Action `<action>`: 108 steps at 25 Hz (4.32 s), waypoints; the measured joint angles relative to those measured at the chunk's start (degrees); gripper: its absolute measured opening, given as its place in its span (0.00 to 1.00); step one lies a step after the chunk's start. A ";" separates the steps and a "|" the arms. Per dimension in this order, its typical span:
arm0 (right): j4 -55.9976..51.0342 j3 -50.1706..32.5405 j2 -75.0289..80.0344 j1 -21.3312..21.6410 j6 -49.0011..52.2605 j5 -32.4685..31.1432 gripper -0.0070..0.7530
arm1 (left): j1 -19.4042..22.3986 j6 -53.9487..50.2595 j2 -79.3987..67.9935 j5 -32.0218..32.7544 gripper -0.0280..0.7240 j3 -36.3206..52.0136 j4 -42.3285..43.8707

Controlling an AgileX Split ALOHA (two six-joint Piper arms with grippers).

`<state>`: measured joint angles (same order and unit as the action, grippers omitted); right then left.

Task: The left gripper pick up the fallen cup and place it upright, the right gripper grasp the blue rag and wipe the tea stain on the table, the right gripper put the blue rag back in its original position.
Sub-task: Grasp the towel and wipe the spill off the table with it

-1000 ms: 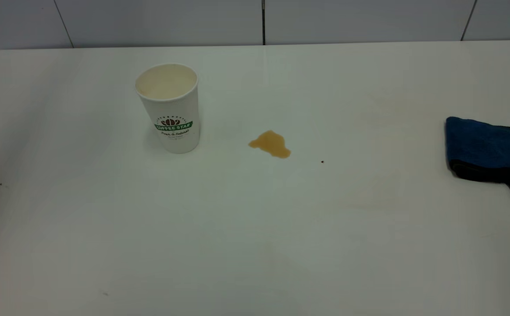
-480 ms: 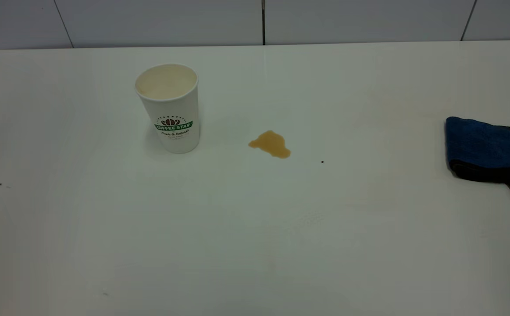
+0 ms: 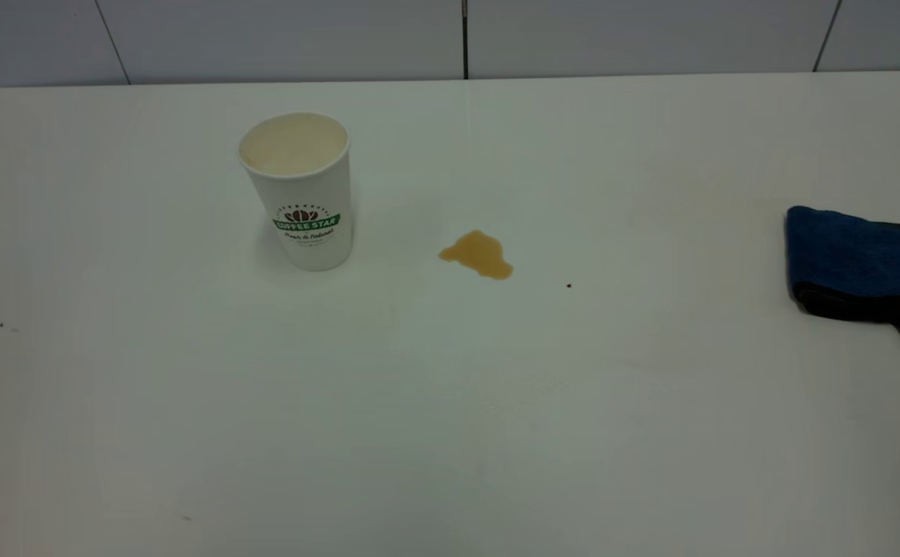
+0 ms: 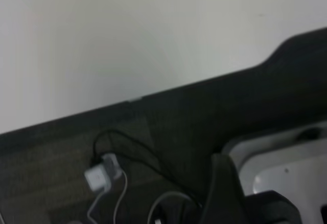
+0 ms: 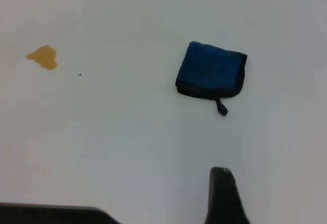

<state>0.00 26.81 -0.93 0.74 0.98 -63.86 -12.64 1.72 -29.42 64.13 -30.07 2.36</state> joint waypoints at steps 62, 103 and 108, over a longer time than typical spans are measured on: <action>-30.84 34.62 123.65 6.19 -46.90 55.52 0.79 | 9.02 -1.72 30.44 0.24 0.73 2.50 -0.29; -33.43 70.70 149.09 -20.17 -44.14 55.56 0.07 | 9.02 -1.72 30.44 0.24 0.73 2.50 -0.34; -33.37 75.47 152.09 -23.96 -44.14 52.56 0.07 | 9.02 -1.72 30.44 0.24 0.73 2.50 -0.34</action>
<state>-33.37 102.28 151.16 -23.22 -43.16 -11.30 -3.62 0.00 1.01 64.38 -27.57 2.02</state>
